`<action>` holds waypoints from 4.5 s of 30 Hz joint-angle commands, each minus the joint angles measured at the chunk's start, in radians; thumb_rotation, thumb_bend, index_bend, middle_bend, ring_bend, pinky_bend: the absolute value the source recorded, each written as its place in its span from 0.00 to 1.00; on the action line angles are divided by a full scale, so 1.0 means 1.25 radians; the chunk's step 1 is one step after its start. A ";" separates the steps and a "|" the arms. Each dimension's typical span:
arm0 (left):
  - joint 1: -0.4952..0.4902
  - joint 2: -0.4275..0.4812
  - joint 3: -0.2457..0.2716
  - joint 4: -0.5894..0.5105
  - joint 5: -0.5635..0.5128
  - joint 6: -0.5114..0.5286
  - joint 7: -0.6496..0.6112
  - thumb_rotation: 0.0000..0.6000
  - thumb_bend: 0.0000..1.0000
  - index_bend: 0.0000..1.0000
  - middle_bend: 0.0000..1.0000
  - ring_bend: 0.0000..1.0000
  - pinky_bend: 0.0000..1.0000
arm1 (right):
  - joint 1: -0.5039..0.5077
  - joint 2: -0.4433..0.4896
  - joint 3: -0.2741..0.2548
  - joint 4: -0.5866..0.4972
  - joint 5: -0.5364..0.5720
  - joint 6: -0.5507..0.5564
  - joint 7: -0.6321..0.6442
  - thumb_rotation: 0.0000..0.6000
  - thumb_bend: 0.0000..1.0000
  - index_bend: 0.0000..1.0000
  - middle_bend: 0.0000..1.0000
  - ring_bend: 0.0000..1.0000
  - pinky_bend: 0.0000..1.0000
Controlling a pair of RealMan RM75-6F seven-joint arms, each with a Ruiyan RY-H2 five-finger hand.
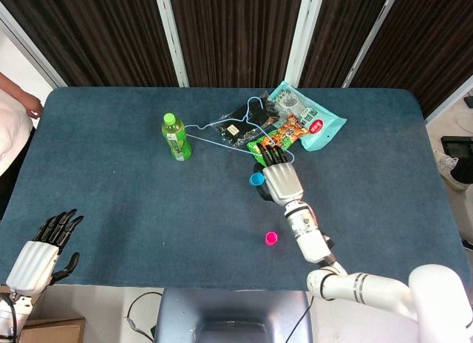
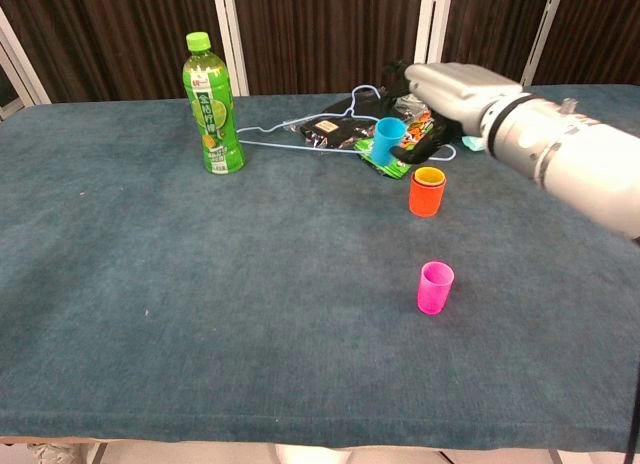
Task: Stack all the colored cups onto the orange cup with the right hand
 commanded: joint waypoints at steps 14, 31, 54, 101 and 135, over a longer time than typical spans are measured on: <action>-0.009 -0.008 0.000 0.001 -0.005 -0.019 0.010 1.00 0.46 0.00 0.00 0.01 0.12 | -0.030 0.033 -0.022 0.042 0.044 -0.046 -0.004 1.00 0.49 0.64 0.05 0.00 0.00; -0.009 -0.006 -0.001 0.002 -0.006 -0.017 0.006 1.00 0.46 0.00 0.00 0.01 0.12 | -0.072 0.129 -0.089 -0.101 -0.036 -0.067 0.028 1.00 0.49 0.00 0.00 0.00 0.00; -0.009 -0.010 0.004 -0.001 0.002 -0.016 0.015 1.00 0.46 0.00 0.00 0.01 0.12 | -0.134 0.236 -0.252 -0.244 -0.270 -0.117 0.090 1.00 0.46 0.32 0.00 0.00 0.00; -0.007 -0.006 0.002 0.002 -0.005 -0.014 0.007 1.00 0.46 0.00 0.00 0.01 0.12 | -0.063 0.031 0.038 -0.015 0.009 -0.013 -0.041 1.00 0.46 0.62 0.04 0.00 0.00; 0.001 -0.019 -0.009 0.014 -0.004 0.015 0.018 1.00 0.46 0.00 0.00 0.00 0.11 | -0.467 0.367 -0.340 -0.257 -0.388 0.405 0.105 1.00 0.34 0.00 0.00 0.00 0.00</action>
